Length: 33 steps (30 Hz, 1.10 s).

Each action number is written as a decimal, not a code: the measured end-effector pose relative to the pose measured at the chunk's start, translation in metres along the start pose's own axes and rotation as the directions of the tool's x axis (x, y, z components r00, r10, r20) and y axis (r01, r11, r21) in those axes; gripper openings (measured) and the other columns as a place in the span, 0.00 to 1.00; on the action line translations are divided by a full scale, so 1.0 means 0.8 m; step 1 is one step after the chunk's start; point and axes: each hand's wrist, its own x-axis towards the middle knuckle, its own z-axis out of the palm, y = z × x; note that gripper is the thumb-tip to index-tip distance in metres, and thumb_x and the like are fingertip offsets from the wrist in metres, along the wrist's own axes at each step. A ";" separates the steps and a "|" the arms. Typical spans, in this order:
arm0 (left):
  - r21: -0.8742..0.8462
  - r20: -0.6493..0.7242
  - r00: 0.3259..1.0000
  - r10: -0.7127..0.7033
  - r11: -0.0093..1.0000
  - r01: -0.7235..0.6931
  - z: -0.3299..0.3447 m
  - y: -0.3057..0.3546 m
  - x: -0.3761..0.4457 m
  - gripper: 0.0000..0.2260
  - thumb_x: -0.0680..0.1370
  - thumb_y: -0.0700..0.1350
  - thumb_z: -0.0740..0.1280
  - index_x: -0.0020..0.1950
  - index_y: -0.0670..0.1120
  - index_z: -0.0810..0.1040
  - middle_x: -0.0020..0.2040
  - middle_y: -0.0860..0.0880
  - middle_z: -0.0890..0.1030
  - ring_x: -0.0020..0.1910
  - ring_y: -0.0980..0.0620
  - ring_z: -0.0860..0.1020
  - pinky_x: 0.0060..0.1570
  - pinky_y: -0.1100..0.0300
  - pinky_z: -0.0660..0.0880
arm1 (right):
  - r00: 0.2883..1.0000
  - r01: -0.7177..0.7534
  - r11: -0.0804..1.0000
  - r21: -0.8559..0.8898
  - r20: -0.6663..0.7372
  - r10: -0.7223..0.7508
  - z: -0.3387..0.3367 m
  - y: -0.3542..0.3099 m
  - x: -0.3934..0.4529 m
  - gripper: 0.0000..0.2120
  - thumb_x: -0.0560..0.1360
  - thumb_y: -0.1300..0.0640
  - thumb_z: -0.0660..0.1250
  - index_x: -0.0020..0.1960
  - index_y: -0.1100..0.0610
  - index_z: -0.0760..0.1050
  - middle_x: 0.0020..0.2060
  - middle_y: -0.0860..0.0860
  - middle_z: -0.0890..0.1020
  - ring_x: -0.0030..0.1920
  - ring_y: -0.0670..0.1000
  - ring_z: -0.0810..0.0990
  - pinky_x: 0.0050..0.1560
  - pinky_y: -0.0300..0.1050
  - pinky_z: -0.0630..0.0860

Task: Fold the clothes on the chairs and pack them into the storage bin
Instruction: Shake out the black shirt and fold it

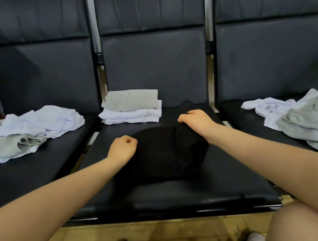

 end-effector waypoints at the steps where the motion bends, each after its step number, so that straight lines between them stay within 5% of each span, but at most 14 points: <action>1: -0.036 -0.018 0.999 -0.030 0.999 0.029 -0.008 -0.005 0.001 0.12 0.80 0.45 0.58 0.50 0.44 0.81 0.47 0.49 0.78 0.47 0.50 0.75 0.50 0.59 0.70 | 0.999 0.040 0.999 -0.020 0.026 -0.039 0.013 -0.009 -0.001 0.11 0.72 0.58 0.65 0.33 0.56 0.66 0.30 0.53 0.70 0.32 0.51 0.70 0.33 0.42 0.65; 5: -0.238 0.028 0.978 -0.208 0.949 0.209 -0.032 -0.028 0.006 0.17 0.83 0.48 0.52 0.47 0.44 0.79 0.45 0.47 0.78 0.39 0.50 0.74 0.43 0.58 0.70 | 0.973 0.175 0.979 -0.102 0.172 -0.156 0.070 -0.030 -0.006 0.10 0.73 0.57 0.65 0.35 0.56 0.67 0.31 0.54 0.69 0.34 0.51 0.69 0.35 0.43 0.65; 7: -0.308 0.079 0.955 -0.285 0.904 0.295 -0.041 -0.031 0.005 0.20 0.84 0.50 0.50 0.48 0.42 0.78 0.42 0.46 0.78 0.34 0.51 0.71 0.35 0.60 0.68 | 0.925 0.129 0.991 -0.042 0.365 -0.105 0.097 -0.037 -0.014 0.06 0.77 0.53 0.64 0.44 0.54 0.72 0.35 0.54 0.73 0.34 0.50 0.73 0.34 0.40 0.70; 9: -0.302 0.096 0.948 -0.302 0.899 0.317 -0.043 -0.030 0.005 0.20 0.83 0.52 0.51 0.49 0.41 0.77 0.40 0.46 0.78 0.33 0.51 0.72 0.34 0.60 0.68 | 0.855 0.004 1.000 0.024 0.519 -0.016 0.112 -0.040 -0.017 0.12 0.81 0.50 0.60 0.60 0.56 0.72 0.43 0.55 0.79 0.39 0.50 0.78 0.36 0.39 0.76; 11: -0.207 0.078 0.960 -0.269 0.938 0.280 -0.041 -0.031 0.005 0.18 0.81 0.54 0.55 0.45 0.42 0.76 0.40 0.45 0.77 0.34 0.50 0.72 0.37 0.58 0.69 | 0.881 -0.009 1.000 0.017 0.474 0.000 0.117 -0.036 -0.010 0.15 0.81 0.52 0.60 0.62 0.60 0.73 0.44 0.55 0.80 0.39 0.49 0.79 0.36 0.39 0.77; 16: 0.109 0.040 0.993 -0.111 0.988 0.106 -0.033 -0.035 -0.001 0.23 0.78 0.54 0.64 0.27 0.45 0.61 0.28 0.47 0.67 0.28 0.50 0.68 0.29 0.58 0.61 | 0.997 -0.053 0.984 -0.169 0.042 0.061 0.101 -0.003 0.024 0.08 0.76 0.58 0.61 0.39 0.59 0.72 0.35 0.54 0.75 0.36 0.53 0.75 0.40 0.45 0.72; 19: 0.219 0.013 0.997 -0.070 0.974 0.065 -0.030 -0.028 -0.005 0.24 0.77 0.52 0.64 0.26 0.45 0.60 0.25 0.49 0.64 0.26 0.53 0.66 0.27 0.59 0.58 | 0.984 -0.144 0.948 -0.282 0.057 0.166 0.091 0.017 0.020 0.12 0.75 0.49 0.66 0.45 0.57 0.70 0.40 0.51 0.75 0.40 0.51 0.75 0.43 0.44 0.73; 23: 0.263 0.046 0.992 -0.118 0.959 0.102 -0.027 -0.021 -0.002 0.16 0.78 0.48 0.62 0.32 0.44 0.66 0.32 0.49 0.69 0.31 0.53 0.69 0.29 0.59 0.62 | 0.955 -0.167 0.967 -0.191 0.213 0.206 0.096 0.022 0.016 0.17 0.72 0.47 0.72 0.53 0.57 0.74 0.45 0.49 0.77 0.40 0.47 0.75 0.34 0.38 0.68; 26: 0.213 0.036 0.991 -0.130 0.970 0.119 -0.026 -0.013 -0.001 0.12 0.81 0.48 0.57 0.52 0.41 0.73 0.47 0.47 0.73 0.46 0.48 0.73 0.42 0.58 0.67 | 0.942 -0.194 0.976 -0.100 0.258 0.213 0.097 0.021 0.018 0.17 0.71 0.52 0.73 0.55 0.59 0.77 0.51 0.51 0.81 0.49 0.50 0.79 0.41 0.40 0.72; 28: 0.073 0.020 0.989 -0.147 0.987 0.146 -0.023 -0.007 0.001 0.14 0.82 0.48 0.56 0.60 0.39 0.70 0.52 0.46 0.72 0.52 0.45 0.74 0.47 0.57 0.67 | 0.938 -0.246 0.963 0.112 0.277 0.208 0.094 0.014 0.017 0.13 0.72 0.57 0.71 0.55 0.59 0.78 0.50 0.55 0.83 0.49 0.52 0.81 0.46 0.43 0.77; 30: -0.031 0.028 0.990 -0.138 0.990 0.139 -0.017 0.000 0.001 0.12 0.82 0.48 0.56 0.56 0.40 0.70 0.49 0.47 0.72 0.50 0.45 0.75 0.45 0.57 0.68 | 0.945 -0.270 0.921 0.281 0.261 0.197 0.089 0.007 0.017 0.08 0.72 0.61 0.68 0.52 0.59 0.77 0.47 0.57 0.83 0.46 0.54 0.82 0.47 0.45 0.79; 33: -0.151 0.075 0.986 -0.149 0.976 0.159 -0.008 0.011 0.003 0.15 0.82 0.50 0.55 0.38 0.44 0.68 0.37 0.47 0.73 0.32 0.50 0.74 0.35 0.59 0.73 | 0.966 -0.241 0.897 0.370 0.179 0.186 0.080 0.000 0.017 0.07 0.72 0.62 0.65 0.50 0.58 0.76 0.46 0.57 0.82 0.47 0.57 0.81 0.50 0.49 0.78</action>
